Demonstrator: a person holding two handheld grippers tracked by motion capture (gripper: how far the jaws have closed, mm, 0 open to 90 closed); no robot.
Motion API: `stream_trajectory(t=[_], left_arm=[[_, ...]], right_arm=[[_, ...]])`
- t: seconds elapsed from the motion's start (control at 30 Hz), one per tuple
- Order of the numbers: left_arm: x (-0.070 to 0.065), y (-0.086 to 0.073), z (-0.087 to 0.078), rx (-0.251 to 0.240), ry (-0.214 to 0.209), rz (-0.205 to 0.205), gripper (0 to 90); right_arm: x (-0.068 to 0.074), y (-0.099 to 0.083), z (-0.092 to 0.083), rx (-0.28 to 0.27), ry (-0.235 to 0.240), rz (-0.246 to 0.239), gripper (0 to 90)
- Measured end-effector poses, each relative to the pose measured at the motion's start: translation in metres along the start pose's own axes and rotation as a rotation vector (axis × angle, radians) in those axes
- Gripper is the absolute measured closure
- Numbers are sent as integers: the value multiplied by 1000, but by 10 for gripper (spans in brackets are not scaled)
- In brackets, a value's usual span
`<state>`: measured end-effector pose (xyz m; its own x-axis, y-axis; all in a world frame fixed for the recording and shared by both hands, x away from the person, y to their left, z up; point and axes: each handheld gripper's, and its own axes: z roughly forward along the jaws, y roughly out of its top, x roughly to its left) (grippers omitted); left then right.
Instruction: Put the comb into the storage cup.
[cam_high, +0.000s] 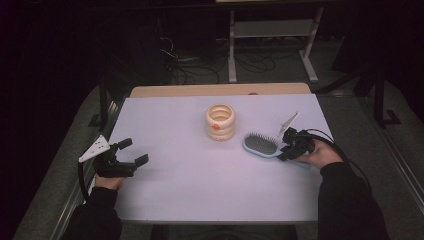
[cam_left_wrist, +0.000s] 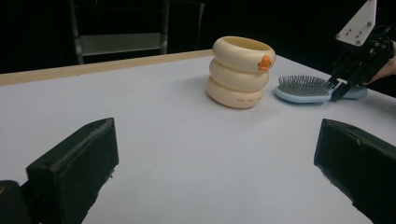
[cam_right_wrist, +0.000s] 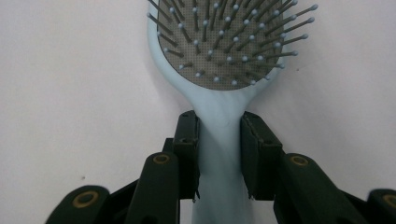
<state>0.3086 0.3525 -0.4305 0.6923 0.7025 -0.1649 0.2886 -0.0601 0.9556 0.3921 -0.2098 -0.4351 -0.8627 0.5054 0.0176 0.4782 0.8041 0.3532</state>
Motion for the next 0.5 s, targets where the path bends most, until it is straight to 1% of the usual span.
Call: stream_trajectory(t=[0.1, 0.37, 0.5], left_arm=[[0, 0, 1, 6, -3, 1, 0], [-1, 0, 0, -3, -7, -1, 0], [-2, 1, -1, -10, -9, -1, 0]], right_arm=[[3, 2, -3, -14, -10, 4, 686], [9, 8, -16, -70, -31, -3, 687], [11, 8, -22, -80, -40, 2, 687]])
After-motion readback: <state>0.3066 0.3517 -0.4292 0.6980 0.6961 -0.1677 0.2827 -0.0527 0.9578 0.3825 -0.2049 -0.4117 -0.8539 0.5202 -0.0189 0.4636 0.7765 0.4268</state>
